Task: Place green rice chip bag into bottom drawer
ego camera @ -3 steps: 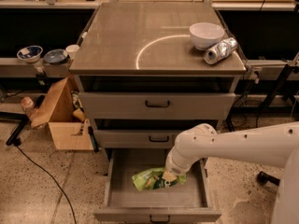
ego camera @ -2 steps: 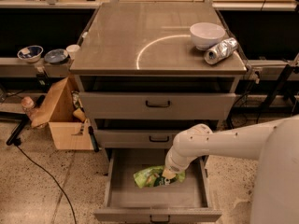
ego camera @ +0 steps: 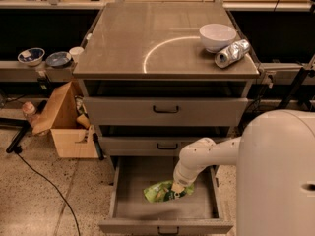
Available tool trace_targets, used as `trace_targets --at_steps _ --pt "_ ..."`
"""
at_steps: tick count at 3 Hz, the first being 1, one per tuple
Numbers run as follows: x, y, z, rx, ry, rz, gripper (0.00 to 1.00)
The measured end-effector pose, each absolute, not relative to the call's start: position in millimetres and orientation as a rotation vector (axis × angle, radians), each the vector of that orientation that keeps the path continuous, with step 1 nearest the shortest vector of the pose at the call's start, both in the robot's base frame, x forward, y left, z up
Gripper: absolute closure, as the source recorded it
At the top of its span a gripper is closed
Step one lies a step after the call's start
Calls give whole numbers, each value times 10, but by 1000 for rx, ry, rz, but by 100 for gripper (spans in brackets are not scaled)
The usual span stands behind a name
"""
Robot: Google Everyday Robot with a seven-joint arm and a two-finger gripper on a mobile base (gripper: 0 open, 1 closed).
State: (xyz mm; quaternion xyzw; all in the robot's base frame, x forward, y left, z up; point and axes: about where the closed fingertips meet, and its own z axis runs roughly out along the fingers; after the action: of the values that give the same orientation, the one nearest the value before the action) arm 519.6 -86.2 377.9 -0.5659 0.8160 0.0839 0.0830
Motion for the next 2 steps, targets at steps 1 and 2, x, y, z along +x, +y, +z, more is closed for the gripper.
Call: trace_targets --at_steps 1,2 --pt "5041 -836 3307 -1714 2494 290 100" --pt "5041 -836 3307 -1714 2494 290 100"
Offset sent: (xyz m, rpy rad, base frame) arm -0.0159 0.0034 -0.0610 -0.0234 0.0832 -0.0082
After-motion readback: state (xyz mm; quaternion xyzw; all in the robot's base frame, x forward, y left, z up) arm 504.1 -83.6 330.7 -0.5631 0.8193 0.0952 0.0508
